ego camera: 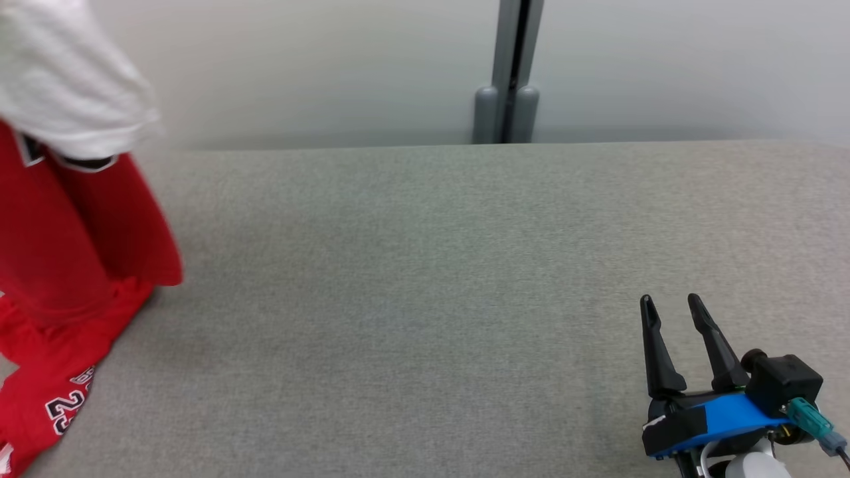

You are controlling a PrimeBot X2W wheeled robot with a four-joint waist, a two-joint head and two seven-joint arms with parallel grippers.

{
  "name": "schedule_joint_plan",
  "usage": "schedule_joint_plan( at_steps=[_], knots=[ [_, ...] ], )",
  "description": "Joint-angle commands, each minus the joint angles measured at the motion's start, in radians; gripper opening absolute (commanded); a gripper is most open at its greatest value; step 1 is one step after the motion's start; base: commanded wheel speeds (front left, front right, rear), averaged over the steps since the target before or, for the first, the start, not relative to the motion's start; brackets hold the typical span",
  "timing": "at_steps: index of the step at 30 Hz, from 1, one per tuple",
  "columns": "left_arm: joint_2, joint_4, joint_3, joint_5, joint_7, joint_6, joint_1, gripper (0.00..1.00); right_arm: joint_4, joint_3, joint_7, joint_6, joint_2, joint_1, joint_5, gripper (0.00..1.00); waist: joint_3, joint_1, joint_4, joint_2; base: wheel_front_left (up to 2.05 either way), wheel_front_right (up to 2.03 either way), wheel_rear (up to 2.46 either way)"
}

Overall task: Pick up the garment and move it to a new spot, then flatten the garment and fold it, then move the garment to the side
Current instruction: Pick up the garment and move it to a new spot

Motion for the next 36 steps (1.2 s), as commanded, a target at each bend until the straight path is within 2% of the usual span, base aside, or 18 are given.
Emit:
schedule_joint_plan(
  at_steps=[1,8,16,21,24,27,28,29,30,33,36],
  knots=[
    [-0.009,-0.005,-0.006,-0.006,0.002,-0.004,-0.012,0.0,-0.001,0.0,-0.003,0.0,-0.004,0.012,0.001,1.0,-0.02,0.0003,-0.021,0.0,0.0,0.0,0.0],
    [-0.125,-0.069,-0.143,-0.04,0.016,-0.027,-0.067,0.0,-0.01,0.0,-0.006,0.0,-0.004,0.006,0.003,1.0,-0.022,0.0003,-0.071,0.0,0.0,0.0,0.0],
    [-0.241,-0.069,-0.26,-0.054,-0.022,-0.037,0.038,0.0,-0.014,0.018,-0.008,0.0,-0.004,-0.013,0.021,1.0,0.036,0.0003,-0.146,0.0,0.0,0.0,0.0],
    [-0.276,0.017,-0.34,0.009,-0.101,-0.043,0.165,0.0,-0.012,0.029,-0.009,0.0,-0.004,-0.03,0.033,1.0,0.074,0.0003,-0.197,0.0,0.0,0.0,0.0],
    [-0.297,0.113,-0.391,0.068,-0.181,-0.043,0.249,0.0,-0.009,0.031,-0.009,0.0,-0.004,-0.033,0.036,1.0,0.089,0.0003,-0.221,0.0,0.0,0.0,0.0],
    [-0.32,0.235,-0.44,0.142,-0.279,-0.024,0.318,0.0,-0.009,0.034,-0.01,0.0,-0.004,-0.038,0.036,1.0,0.098,0.0003,-0.237,0.0,0.0,0.0,0.0],
    [-0.33,0.275,-0.454,0.16,-0.313,-0.024,0.333,0.26,-0.008,0.034,-0.01,0.0,-0.004,-0.039,0.036,1.0,0.099,0.0003,-0.239,0.0,0.0,0.0,0.0],
    [-0.339,0.313,-0.47,0.178,-0.345,-0.024,0.345,0.93,-0.007,0.033,-0.01,0.0,-0.004,-0.04,0.035,1.0,0.099,0.0003,-0.241,0.0,0.0,0.0,0.0],
    [-0.348,0.352,-0.478,0.187,-0.373,-0.023,0.358,1.0,-0.006,0.033,-0.01,0.0,-0.004,-0.04,0.034,1.0,0.098,0.0003,-0.241,0.0,0.0,0.0,0.0],
    [-0.375,0.419,-0.488,0.194,-0.475,-0.028,0.383,1.0,-0.003,0.026,-0.011,0.0,-0.004,-0.029,0.025,1.0,0.084,0.0003,-0.234,0.0,0.0,0.0,0.0],
    [-0.391,0.43,-0.463,0.174,-0.595,-0.031,0.41,1.0,-0.003,0.021,-0.011,0.0,-0.004,-0.016,0.017,1.0,0.064,0.0003,-0.213,0.0,0.0,0.0,0.0]
  ],
)
